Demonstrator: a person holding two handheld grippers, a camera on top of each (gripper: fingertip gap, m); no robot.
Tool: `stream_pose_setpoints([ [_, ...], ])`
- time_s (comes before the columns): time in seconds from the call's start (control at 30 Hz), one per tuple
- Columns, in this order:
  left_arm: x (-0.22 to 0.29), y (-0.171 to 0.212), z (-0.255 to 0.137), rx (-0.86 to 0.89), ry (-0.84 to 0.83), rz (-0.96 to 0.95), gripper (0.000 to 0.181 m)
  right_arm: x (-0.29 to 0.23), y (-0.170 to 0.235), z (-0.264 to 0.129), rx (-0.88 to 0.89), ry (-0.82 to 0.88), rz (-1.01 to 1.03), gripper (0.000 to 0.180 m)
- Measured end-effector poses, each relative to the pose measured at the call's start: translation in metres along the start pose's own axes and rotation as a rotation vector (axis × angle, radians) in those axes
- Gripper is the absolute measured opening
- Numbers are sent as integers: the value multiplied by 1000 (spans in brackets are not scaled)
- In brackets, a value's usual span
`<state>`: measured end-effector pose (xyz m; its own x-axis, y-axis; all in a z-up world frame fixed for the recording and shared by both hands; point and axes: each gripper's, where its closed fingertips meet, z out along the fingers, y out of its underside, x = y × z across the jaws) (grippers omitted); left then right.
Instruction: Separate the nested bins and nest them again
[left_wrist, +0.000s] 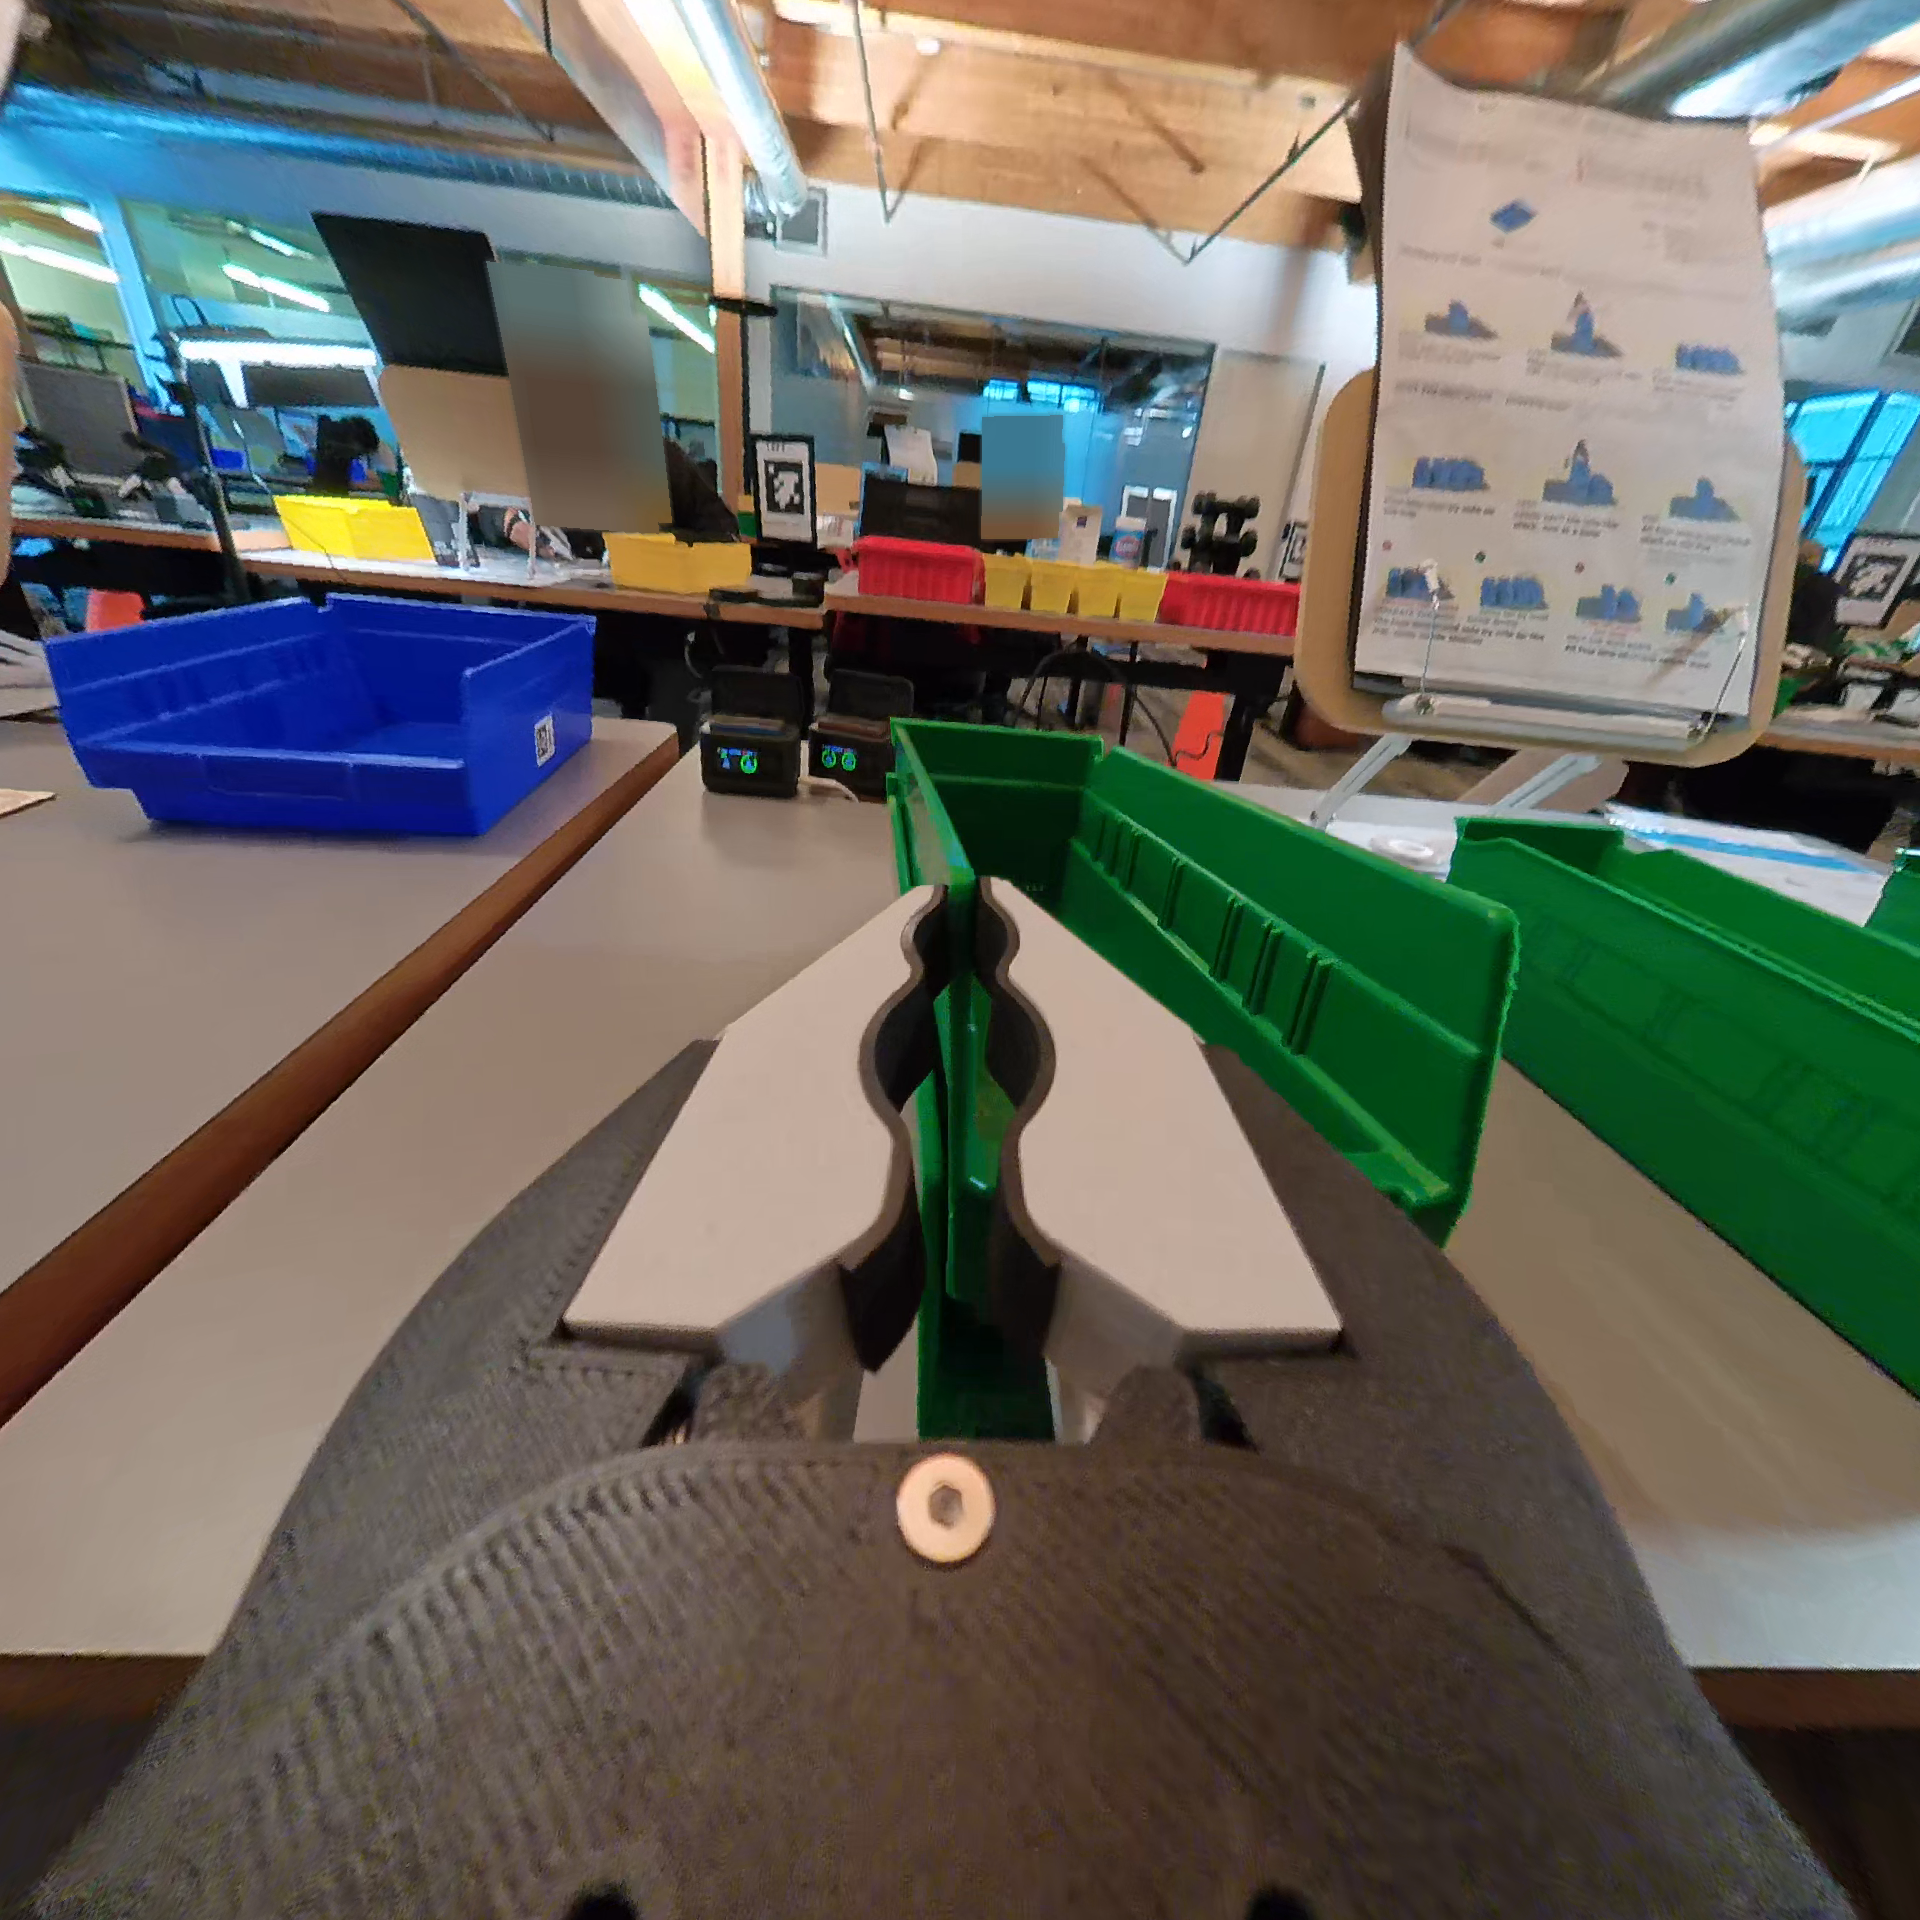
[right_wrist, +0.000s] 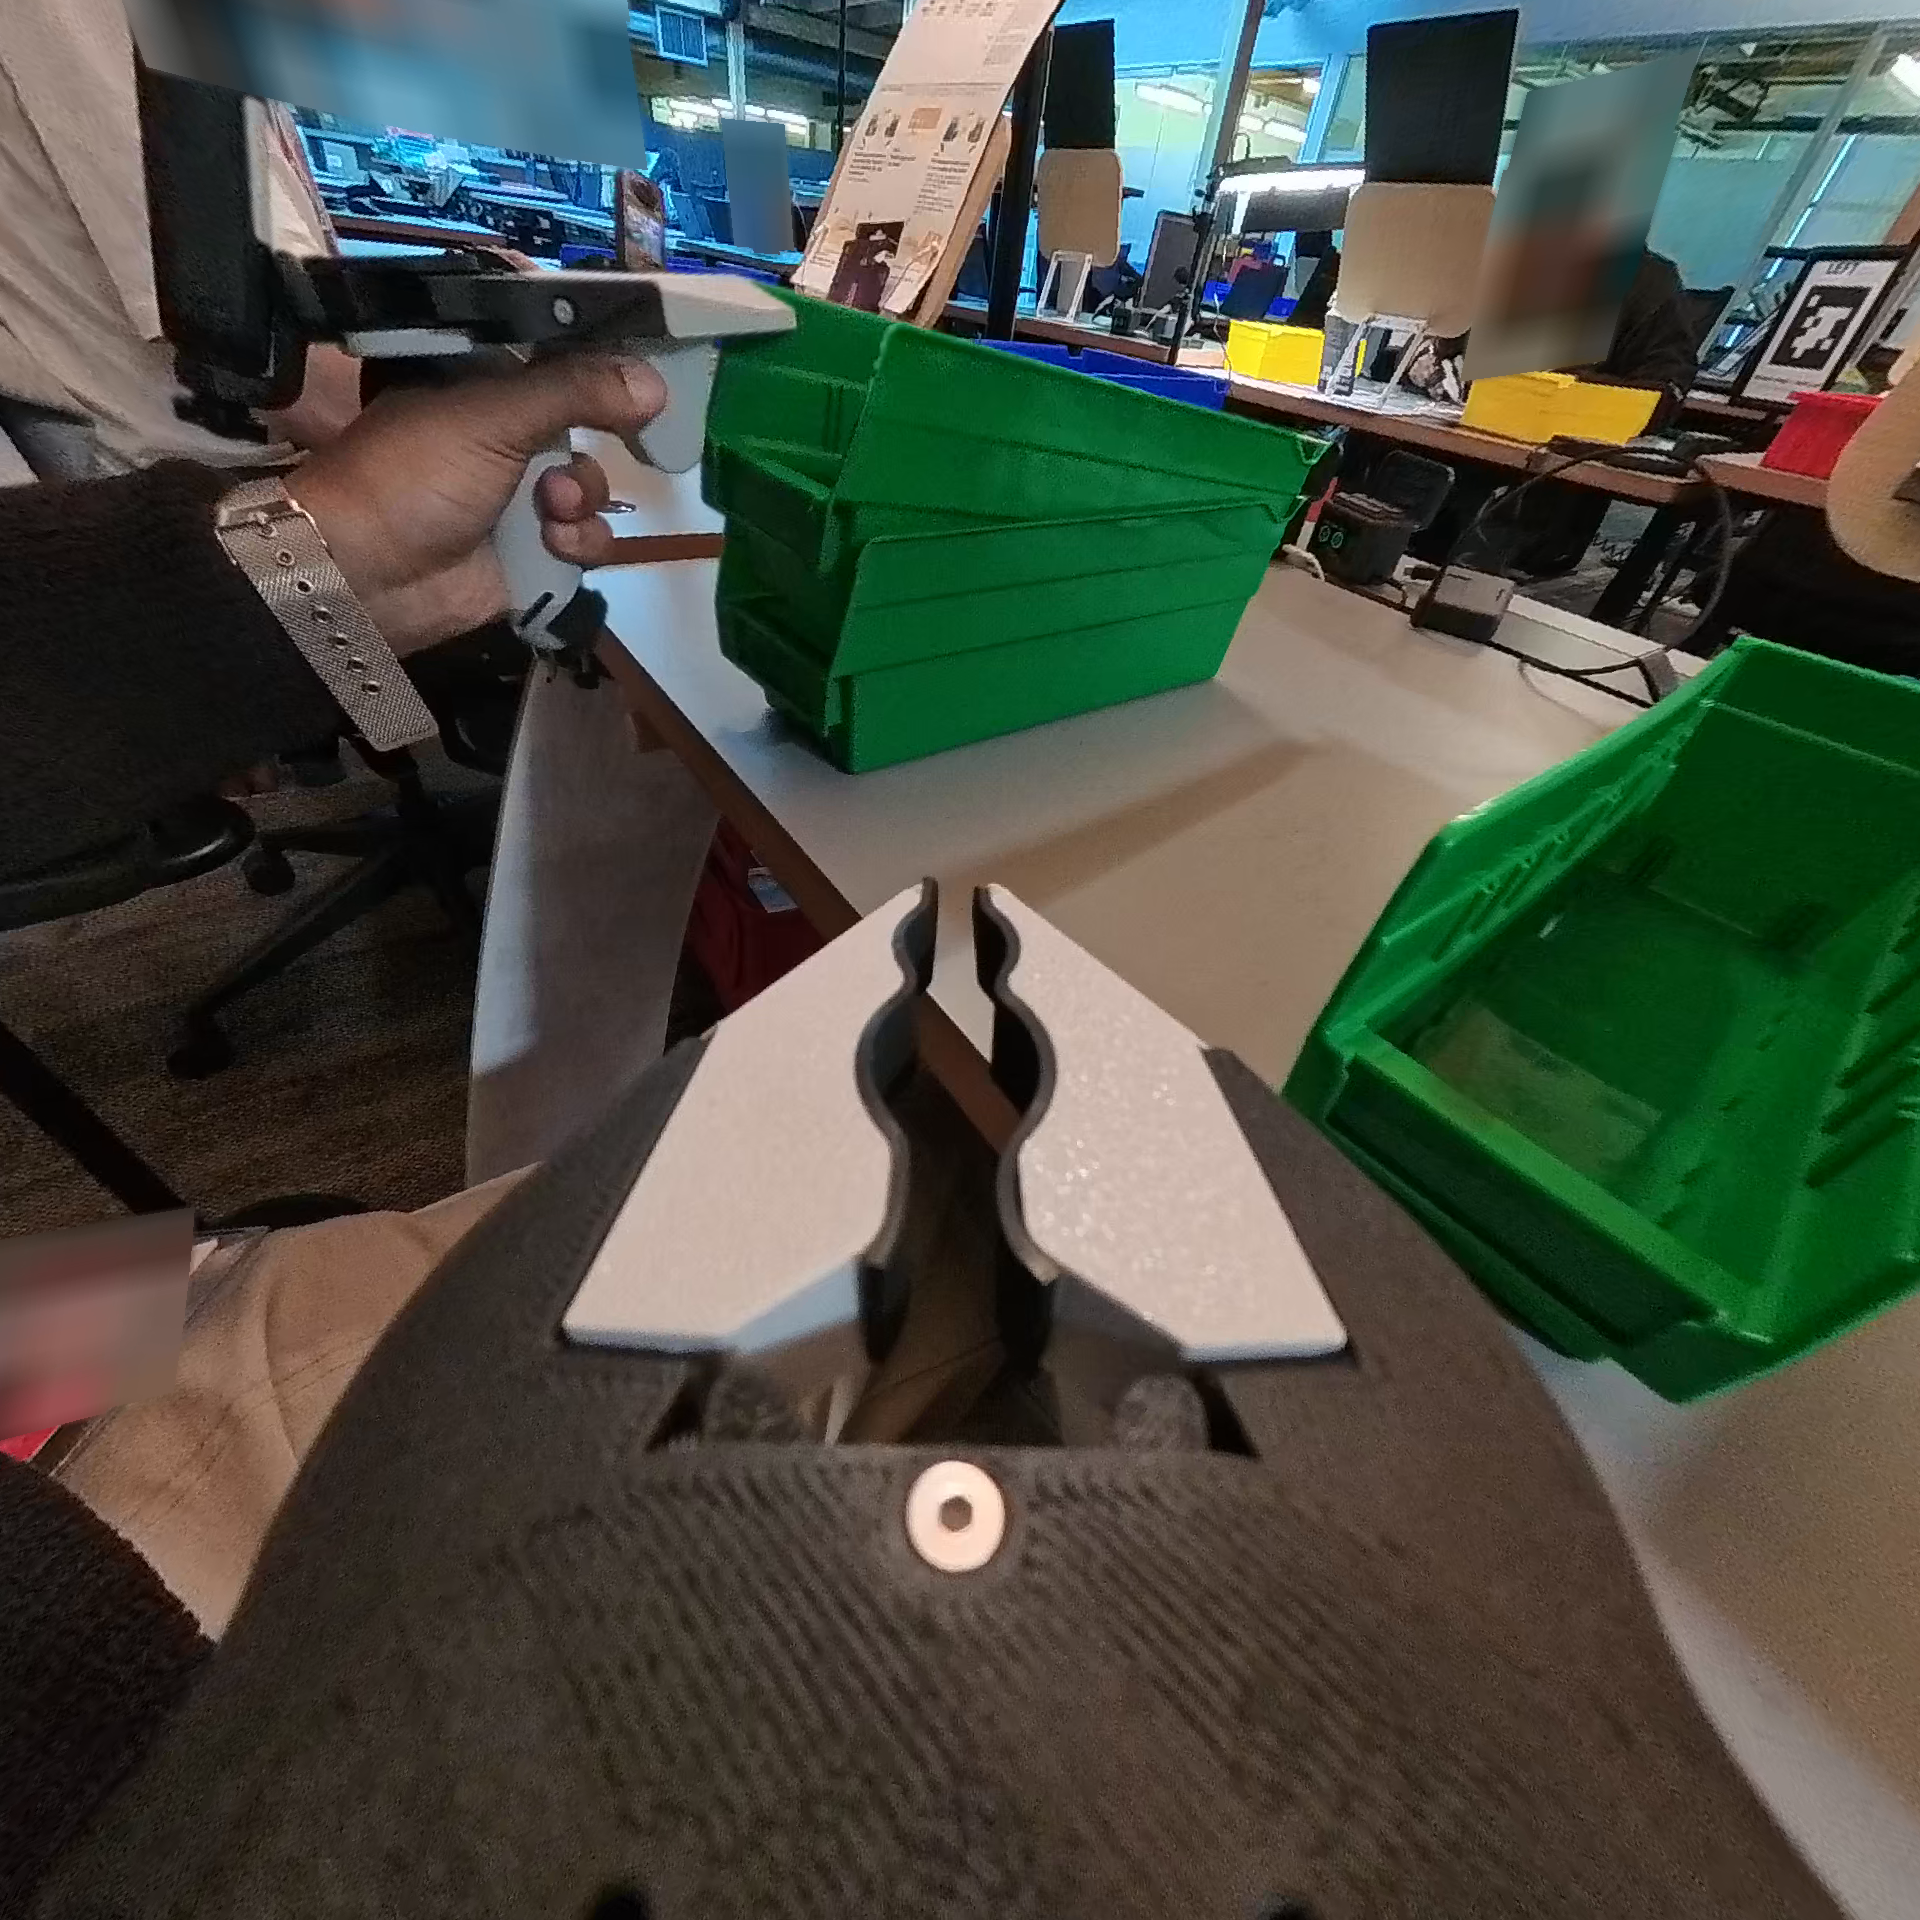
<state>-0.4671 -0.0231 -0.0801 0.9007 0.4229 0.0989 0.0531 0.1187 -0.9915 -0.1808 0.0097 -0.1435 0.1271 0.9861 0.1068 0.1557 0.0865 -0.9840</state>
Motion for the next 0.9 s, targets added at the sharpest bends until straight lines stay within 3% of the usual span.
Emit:
stream_pose_setpoints([
  [0.27, 1, 10, 0, -40, -8, 20, 1, -1, 0, 0, -1, -1, -4, 5],
  [0.4, 3, 27, 7, -165, 5, -13, 30, -1, 0, 0, -1, -1, -5, 5],
  [0.47, 1, 36, 10, -209, -7, -26, 24, -1, 0, 0, -2, -2, -4, 5],
  [0.53, -3, 34, 10, -198, -23, -32, 0, -1, 1, 0, -3, -4, -5, 6],
  [0.77, -2, 29, 11, -156, 2, -90, 0, -4, 2, 1, -10, -12, -13, 6],
  [0.9, 1, 19, 9, -97, 1, -31, 0, -4, 2, 1, -11, -10, -15, 5],
])
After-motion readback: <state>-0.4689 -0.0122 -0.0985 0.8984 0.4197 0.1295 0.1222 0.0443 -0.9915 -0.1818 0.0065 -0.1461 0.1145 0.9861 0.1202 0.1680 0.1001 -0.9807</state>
